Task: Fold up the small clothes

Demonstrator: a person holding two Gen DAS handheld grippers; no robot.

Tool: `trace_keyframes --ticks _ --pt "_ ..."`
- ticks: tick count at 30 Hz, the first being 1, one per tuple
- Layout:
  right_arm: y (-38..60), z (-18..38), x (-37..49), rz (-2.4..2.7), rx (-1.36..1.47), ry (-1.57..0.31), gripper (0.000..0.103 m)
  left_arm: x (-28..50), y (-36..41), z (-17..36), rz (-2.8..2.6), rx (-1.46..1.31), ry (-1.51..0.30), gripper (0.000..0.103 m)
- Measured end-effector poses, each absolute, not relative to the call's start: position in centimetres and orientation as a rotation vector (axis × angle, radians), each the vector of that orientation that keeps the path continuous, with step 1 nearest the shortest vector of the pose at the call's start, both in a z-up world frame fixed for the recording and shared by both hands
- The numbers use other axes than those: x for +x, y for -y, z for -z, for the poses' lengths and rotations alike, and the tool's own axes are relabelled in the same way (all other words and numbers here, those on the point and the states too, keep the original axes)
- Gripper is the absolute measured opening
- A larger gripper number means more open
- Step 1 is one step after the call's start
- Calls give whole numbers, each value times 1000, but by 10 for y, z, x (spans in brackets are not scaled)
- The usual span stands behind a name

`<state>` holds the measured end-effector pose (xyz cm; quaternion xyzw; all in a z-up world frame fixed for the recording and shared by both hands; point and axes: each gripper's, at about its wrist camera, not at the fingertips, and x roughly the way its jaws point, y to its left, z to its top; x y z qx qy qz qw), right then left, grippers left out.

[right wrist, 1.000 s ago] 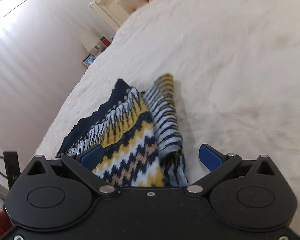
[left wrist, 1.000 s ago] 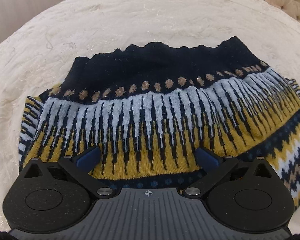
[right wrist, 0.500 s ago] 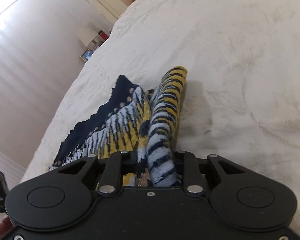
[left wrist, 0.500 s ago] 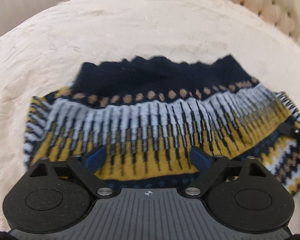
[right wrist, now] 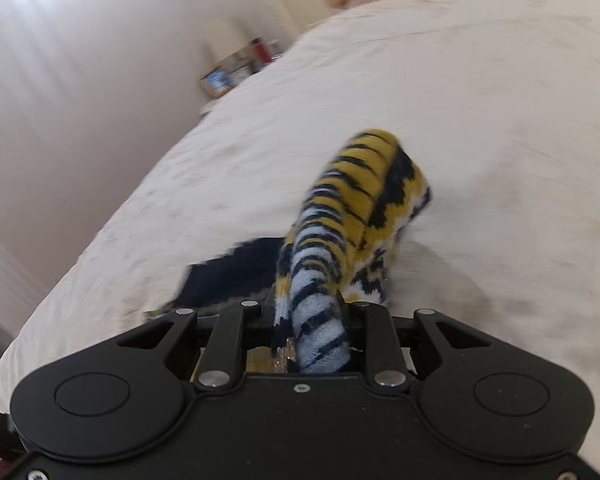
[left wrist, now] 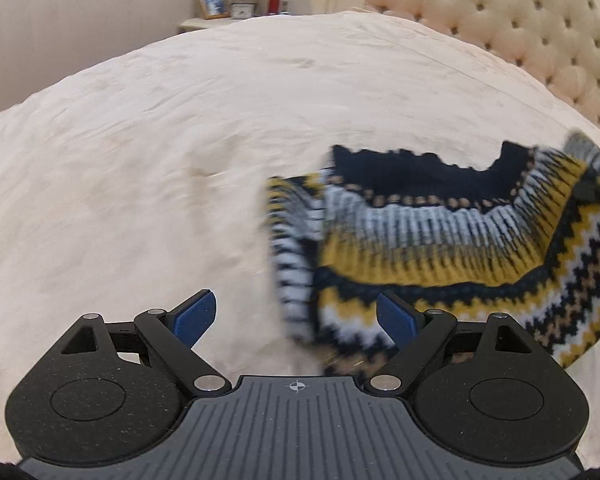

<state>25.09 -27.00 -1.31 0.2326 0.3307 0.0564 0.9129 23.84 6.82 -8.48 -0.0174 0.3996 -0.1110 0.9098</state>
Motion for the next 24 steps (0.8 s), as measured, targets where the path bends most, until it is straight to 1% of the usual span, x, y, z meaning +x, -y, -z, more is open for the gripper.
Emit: trace_keyframes --ticks 5,11,12,13,14,15,16,20,23,24 --pt "201 12 272 -237 459 -684 32 230 -96 81 203 -36 -830 87" --pt "124 51 295 -283 364 -780 32 224 -120 84 171 -48 -858 88" --pt "116 58 296 -275 340 -793 35 223 -123 85 163 -50 -862 88" --pt "111 66 298 -268 335 -801 41 222 -125 85 157 -52 -867 88" --pt "108 71 299 -275 350 -810 45 222 -127 87 154 -53 -872 87" --pt "109 75 297 -295 386 -804 52 221 -129 87 151 -55 -877 87" --pt "112 76 294 -316 423 -782 57 221 -130 88 152 -56 -880 87" --pt "130 58 273 -385 509 -673 58 222 -131 85 160 -57 -874 87" --pt "154 44 246 -357 457 -605 59 228 -126 76 189 -77 -856 87" --pt "158 40 236 -341 411 -594 62 231 -124 72 202 -84 -852 87"
